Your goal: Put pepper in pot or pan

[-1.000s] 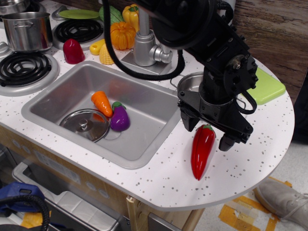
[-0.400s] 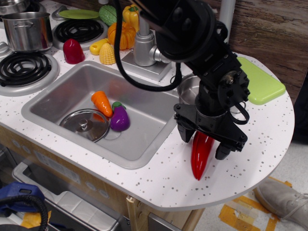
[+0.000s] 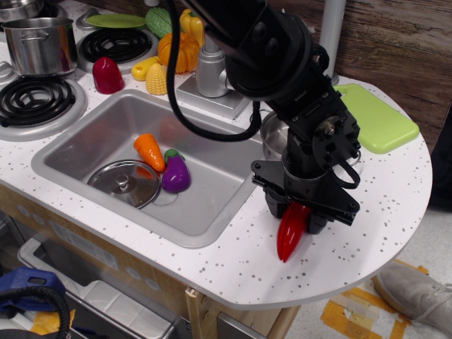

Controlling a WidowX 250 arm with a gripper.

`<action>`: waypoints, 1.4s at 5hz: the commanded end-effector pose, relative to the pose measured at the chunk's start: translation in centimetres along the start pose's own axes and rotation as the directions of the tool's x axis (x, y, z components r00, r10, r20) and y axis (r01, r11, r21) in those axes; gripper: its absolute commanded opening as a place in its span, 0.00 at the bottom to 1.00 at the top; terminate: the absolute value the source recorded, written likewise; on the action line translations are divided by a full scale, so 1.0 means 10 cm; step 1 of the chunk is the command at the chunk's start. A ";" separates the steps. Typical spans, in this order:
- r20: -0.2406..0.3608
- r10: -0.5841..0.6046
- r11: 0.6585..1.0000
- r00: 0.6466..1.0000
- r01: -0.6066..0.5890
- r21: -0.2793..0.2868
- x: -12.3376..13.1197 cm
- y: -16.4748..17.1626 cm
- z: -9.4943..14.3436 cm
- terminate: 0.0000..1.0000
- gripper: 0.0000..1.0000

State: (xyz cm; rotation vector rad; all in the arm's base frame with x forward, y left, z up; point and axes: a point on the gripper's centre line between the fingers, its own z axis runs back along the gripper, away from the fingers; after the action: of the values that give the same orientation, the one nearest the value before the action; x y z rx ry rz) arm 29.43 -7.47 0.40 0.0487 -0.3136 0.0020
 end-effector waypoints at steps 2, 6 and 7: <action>-0.008 -0.052 0.996 0.999 0.052 0.079 0.31 0.00 0.50 0.00 0.00; 0.116 -0.336 0.941 0.935 0.328 0.078 1.07 0.42 0.38 0.00 1.00; 0.148 -0.355 0.935 0.923 0.349 0.065 1.15 0.42 0.26 0.00 1.00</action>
State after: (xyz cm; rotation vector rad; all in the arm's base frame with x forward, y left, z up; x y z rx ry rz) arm 38.89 -4.07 4.79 0.1179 -0.4209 -0.3725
